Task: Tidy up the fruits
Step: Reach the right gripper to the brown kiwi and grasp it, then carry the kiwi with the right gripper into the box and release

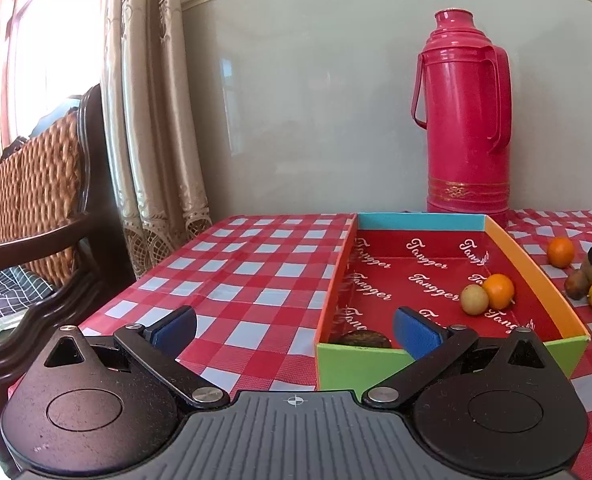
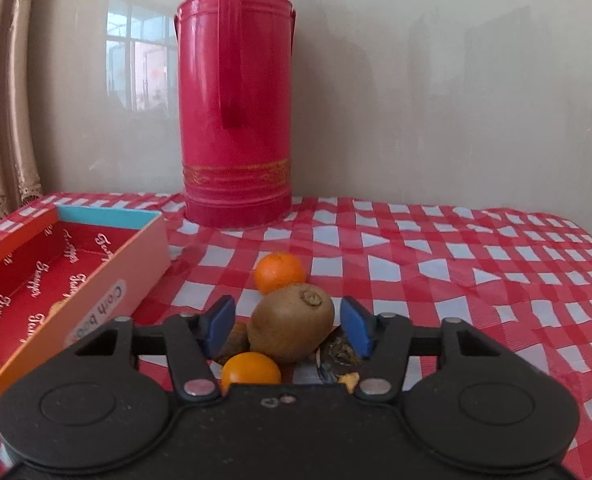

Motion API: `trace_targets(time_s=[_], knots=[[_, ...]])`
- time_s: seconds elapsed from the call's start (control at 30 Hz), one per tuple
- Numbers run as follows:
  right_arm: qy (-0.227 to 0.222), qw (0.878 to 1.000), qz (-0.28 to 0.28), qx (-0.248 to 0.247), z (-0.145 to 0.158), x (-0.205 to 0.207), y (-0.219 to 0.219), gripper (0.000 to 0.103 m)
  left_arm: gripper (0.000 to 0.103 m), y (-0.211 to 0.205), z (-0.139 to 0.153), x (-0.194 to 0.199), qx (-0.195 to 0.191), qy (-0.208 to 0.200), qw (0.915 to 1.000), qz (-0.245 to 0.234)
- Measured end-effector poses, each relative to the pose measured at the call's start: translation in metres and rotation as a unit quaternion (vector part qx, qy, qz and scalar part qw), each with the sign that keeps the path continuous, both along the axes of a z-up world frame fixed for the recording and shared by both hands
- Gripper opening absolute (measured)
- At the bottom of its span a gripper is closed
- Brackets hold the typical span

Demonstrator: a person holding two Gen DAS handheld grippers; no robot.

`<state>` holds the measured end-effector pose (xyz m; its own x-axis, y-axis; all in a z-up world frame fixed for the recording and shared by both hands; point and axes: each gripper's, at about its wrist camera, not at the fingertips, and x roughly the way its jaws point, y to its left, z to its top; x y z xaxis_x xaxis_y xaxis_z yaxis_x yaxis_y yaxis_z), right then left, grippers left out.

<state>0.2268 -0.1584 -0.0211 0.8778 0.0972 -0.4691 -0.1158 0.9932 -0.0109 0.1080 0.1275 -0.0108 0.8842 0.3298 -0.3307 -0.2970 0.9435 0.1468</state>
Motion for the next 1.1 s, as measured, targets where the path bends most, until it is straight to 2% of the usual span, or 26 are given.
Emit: trace_targets(time_s=[0.2, 0.7, 1.1], knots=[[0.018, 1.0, 0.004, -0.023, -0.008, 0.008, 0.004, 0.042, 0.103, -0.004, 0.005, -0.003, -0.001, -0.021, 0.9998, -0.006], [-0.024, 1.0, 0.006, -0.006, 0.009, -0.013, -0.001, 0.039, 0.103, -0.001, 0.007, -0.012, -0.003, -0.022, 0.9997, 0.0], [-0.067, 0.995, 0.076, 0.017, 0.041, -0.051, 0.046, 0.039, 0.103, 0.006, 0.013, -0.024, 0.008, -0.014, 0.9998, 0.009]])
